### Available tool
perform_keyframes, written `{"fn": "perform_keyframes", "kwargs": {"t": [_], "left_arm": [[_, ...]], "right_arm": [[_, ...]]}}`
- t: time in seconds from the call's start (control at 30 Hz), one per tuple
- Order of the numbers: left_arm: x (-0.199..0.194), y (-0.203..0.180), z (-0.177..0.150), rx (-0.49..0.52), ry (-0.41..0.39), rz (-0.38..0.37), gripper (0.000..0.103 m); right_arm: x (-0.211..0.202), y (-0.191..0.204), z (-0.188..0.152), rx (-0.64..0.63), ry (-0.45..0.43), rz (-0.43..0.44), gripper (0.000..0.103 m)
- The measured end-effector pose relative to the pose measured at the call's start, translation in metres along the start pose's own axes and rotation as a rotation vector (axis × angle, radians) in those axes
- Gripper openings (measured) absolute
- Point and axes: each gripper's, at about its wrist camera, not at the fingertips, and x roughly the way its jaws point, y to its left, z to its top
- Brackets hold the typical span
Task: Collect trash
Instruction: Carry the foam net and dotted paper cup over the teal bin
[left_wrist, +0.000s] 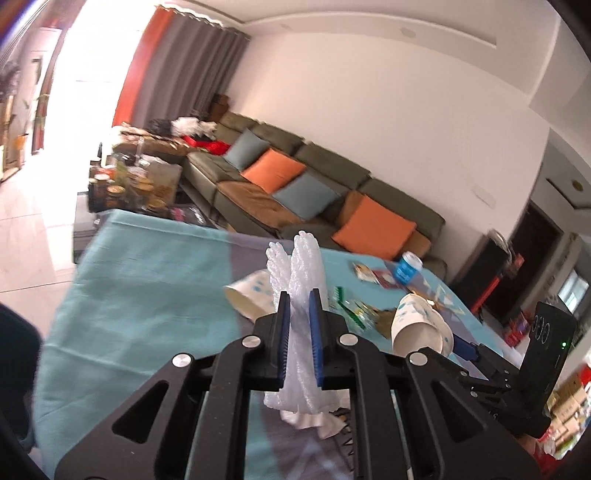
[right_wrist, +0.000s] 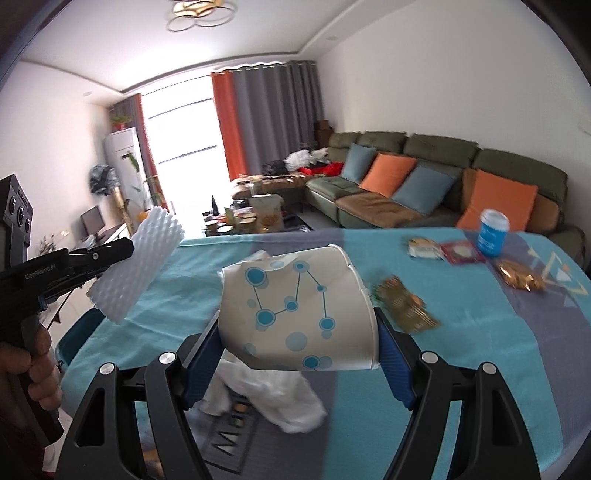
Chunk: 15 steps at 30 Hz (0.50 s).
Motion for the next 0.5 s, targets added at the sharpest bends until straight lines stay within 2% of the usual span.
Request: {"fn": "perform_keyframes", "kwargs": {"t": [0.5], "left_arm": [[-0.119,0.065,0.006,-0.063,-0.172,0.185,0.011]], "right_arm": [[0.022,0.107,0.039,-0.193,-0.062,0.224,0.074]]}}
